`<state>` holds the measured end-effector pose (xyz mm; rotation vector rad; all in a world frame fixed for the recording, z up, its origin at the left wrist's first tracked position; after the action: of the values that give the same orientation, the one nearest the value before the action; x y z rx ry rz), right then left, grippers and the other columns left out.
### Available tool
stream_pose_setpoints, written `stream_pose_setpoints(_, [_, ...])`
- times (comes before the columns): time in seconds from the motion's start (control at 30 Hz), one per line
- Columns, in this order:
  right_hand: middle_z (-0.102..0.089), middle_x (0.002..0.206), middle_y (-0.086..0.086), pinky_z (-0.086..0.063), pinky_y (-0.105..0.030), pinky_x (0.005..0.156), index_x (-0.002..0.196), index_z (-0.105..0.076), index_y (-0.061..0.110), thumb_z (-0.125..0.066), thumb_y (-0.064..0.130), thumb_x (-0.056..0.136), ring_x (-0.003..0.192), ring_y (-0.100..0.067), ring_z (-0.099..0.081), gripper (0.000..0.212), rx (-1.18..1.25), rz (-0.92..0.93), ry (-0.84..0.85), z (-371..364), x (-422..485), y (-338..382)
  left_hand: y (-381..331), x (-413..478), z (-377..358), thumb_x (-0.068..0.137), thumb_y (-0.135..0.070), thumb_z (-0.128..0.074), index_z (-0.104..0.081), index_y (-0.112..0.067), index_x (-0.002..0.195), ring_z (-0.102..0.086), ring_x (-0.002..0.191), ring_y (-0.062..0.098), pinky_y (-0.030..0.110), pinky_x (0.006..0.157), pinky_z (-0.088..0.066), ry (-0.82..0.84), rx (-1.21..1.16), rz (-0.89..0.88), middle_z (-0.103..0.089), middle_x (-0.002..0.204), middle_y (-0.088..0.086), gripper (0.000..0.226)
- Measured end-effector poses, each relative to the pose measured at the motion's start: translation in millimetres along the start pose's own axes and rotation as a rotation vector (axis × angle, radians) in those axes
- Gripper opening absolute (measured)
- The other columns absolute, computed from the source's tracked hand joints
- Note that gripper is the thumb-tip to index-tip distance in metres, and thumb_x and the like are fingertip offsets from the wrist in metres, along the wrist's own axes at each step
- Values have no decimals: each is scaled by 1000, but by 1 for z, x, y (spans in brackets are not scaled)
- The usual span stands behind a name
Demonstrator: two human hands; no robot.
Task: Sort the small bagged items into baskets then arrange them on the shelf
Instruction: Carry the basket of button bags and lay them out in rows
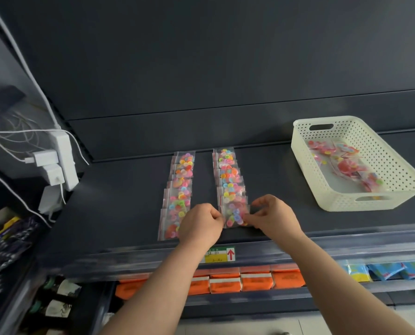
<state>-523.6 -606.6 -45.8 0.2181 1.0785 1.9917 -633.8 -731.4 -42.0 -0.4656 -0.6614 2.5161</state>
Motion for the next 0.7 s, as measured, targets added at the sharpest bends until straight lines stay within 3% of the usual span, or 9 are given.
stream_pose_setpoints(0.27, [-62, 75, 8, -40, -18, 53, 99, -55, 23, -78, 40, 75, 68, -5, -59, 38, -78, 16, -44, -2, 2, 0, -3, 4, -4, 91, -34, -66, -60, -24, 94, -61, 76, 11, 24, 53, -41, -4, 96, -10, -64, 85, -8, 12])
stream_pose_setpoints(0.4, [-60, 77, 11, -41, -18, 57, 103, -57, 24, -72, 36, 82, 71, -5, -57, 29, -107, 75, -70, 11, 4, 3, -11, 7, 0, 93, -32, -63, -56, -23, 96, -60, 73, 10, 23, 52, -41, -38, 2, -40, -64, 87, -7, 11])
stream_pose_setpoints(0.53, [-64, 89, 11, -46, -27, 65, 99, -64, 28, -61, 29, 88, 86, -15, -61, 12, -384, 272, -282, 44, 10, 14, -41, 13, 2, 94, -31, -61, -56, -24, 97, -58, 68, 2, 25, 59, -51, -6, -129, -112, -61, 83, -13, 9])
stream_pose_setpoints(0.7, [-66, 100, 6, -37, -29, 62, 102, -66, 27, -53, 24, 93, 99, -20, -56, 17, -498, 329, -512, 101, 24, 5, -97, 21, -12, 92, -29, -63, -59, -25, 98, -63, 85, 14, 37, 80, -57, 82, -201, -221, -63, 90, -11, 9])
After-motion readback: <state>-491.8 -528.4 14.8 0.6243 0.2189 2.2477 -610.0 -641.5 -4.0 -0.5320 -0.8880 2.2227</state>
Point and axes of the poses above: each hand's wrist, its own x-axis towards the middle knuckle, its own z-axis out of the back of the hand, y = z × x, the point moved 1 cm from there along x, towards the middle knuckle
